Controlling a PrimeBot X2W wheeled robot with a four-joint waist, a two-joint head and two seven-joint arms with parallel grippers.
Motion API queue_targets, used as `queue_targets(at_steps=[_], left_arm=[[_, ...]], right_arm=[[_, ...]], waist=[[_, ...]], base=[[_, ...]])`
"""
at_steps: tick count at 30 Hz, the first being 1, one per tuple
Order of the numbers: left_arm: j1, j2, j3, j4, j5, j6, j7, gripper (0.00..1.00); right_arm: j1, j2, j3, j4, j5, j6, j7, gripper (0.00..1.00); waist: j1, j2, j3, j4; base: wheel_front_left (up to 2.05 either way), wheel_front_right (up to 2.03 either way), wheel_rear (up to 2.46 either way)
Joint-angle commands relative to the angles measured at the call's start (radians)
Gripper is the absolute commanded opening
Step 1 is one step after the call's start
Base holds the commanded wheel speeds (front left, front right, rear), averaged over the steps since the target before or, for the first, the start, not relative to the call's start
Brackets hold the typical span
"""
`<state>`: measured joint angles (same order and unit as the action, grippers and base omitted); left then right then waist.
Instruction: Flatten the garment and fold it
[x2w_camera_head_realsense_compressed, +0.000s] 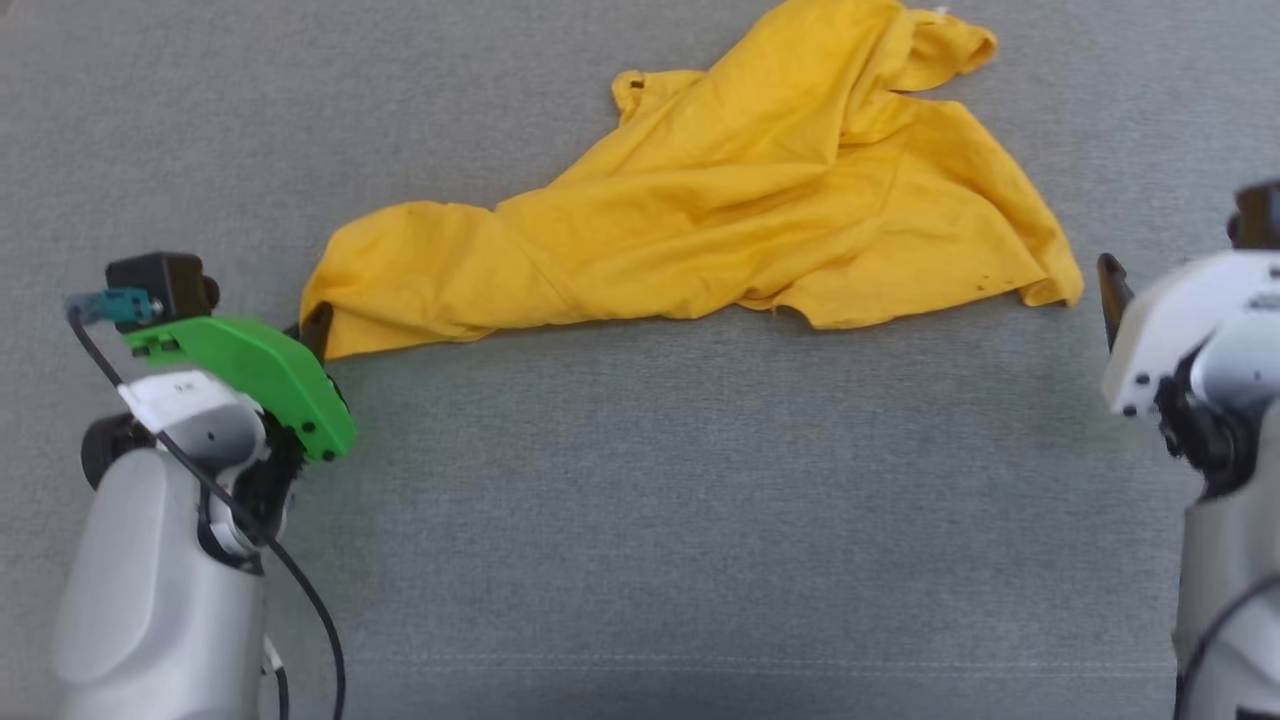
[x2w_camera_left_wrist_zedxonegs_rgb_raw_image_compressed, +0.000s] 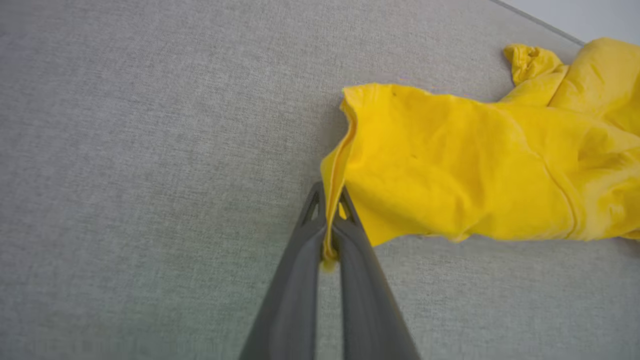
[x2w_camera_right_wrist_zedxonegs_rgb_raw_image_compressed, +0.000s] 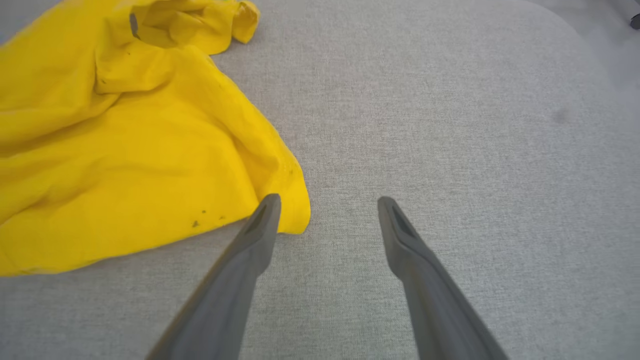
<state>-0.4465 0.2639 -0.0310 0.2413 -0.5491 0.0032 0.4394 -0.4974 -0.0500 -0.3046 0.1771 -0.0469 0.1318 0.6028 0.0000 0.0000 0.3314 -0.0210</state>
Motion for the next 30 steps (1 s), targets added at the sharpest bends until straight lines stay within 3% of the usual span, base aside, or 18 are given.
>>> queue_targets(at_steps=[1, 4, 10, 19, 21, 22, 30], left_arm=[[0.026, -0.009, -0.001, -0.02, -0.013, 0.008, -0.001, 0.0], [0.045, -0.025, -0.011, -0.052, -0.024, 0.009, 0.009, 0.0], [0.053, -0.032, -0.018, -0.091, -0.031, 0.012, 0.014, 0.0], [0.056, -0.029, -0.015, -0.091, -0.05, 0.001, 0.003, 0.0], [0.056, -0.029, -0.015, -0.086, -0.053, -0.004, -0.003, 0.0], [0.055, -0.028, -0.014, -0.084, -0.054, -0.005, -0.007, 0.0], [0.037, -0.045, 0.012, -0.089, -0.105, -0.015, -0.026, 0.0]], right_arm=[[-0.028, -0.001, 0.002, 0.02, -0.043, -0.001, 0.058, 1.0], [-0.072, -0.014, -0.001, 0.056, -0.113, -0.001, 0.152, 1.0], [-0.123, -0.011, -0.005, 0.111, -0.179, -0.001, 0.213, 1.0], [-0.116, -0.003, 0.07, 0.199, -0.124, -0.001, 0.231, 1.0], [-0.118, -0.002, 0.08, 0.211, -0.086, -0.001, 0.226, 0.13], [-0.121, -0.002, 0.083, 0.211, -0.07, -0.001, 0.221, 0.0], [-0.155, -0.026, 0.085, 0.121, 0.082, -0.001, 0.145, 0.0]], waist=[[0.0, 0.0, 0.018, 0.019], [0.0, 0.0, 0.037, 0.039], [0.0, 0.0, 0.088, 0.068], [0.0, 0.0, 0.111, 0.069], [0.0, 0.0, 0.1, 0.066], [0.0, 0.0, 0.094, 0.064], [0.0, 0.0, -0.026, 0.04]], base=[[0.0, 0.0, 0.0], [0.0, 0.0, 0.0], [0.0, 0.0, 0.0], [0.0, 0.0, 0.0], [0.0, 0.0, 0.0], [0.0, 0.0, 0.0], [0.0, 0.0, 0.0]])
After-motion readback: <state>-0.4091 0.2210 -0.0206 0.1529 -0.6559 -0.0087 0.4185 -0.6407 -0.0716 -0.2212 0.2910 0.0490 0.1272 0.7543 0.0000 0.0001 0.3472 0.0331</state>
